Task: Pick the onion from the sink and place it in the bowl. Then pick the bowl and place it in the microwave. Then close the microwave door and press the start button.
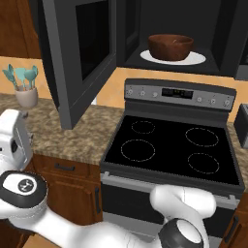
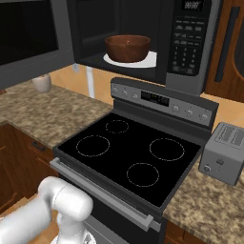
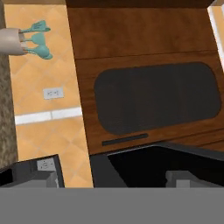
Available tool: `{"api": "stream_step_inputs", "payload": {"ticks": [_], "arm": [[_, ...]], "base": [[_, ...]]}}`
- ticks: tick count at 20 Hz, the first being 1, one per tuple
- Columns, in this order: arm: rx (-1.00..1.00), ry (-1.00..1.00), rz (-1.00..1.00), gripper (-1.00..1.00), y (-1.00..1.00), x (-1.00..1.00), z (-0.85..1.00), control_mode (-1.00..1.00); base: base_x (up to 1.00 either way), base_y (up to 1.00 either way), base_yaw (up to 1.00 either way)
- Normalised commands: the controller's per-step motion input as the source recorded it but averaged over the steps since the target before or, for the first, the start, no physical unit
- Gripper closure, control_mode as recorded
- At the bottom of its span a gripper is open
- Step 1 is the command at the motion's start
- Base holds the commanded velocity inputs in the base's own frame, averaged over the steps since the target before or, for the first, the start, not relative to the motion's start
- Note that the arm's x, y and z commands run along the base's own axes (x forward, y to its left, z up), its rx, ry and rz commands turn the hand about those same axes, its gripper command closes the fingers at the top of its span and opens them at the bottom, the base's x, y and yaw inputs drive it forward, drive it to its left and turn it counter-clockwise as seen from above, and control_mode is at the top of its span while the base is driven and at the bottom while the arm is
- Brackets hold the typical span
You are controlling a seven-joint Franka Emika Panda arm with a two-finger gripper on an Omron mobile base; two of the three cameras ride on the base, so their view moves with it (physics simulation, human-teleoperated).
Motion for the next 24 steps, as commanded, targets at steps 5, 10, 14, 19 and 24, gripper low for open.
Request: {"api": "stream_step_inputs", "payload": {"ticks": [5, 10, 14, 19, 24], "arm": [[0.00, 0.00, -0.05, -1.00, 0.04, 0.62, 0.00, -1.00], [0.00, 0.00, 0.00, -1.00, -0.33, 0.80, 0.00, -1.00], [0.00, -0.01, 0.00, -1.00, -0.44, 0.48, 0.02, -1.00], [0.05, -0.07, 0.00, -1.00, -0.67, 0.03, 0.38, -1.00], [0.11, -0.01, -0.02, -1.00, -0.83, 0.07, 0.36, -1.00]], "base": [[0.00, 0.00, 0.00], [0.00, 0.00, 0.00], [0.00, 0.00, 0.00], [0.00, 0.00, 0.00], [0.00, 0.00, 0.00]]}}
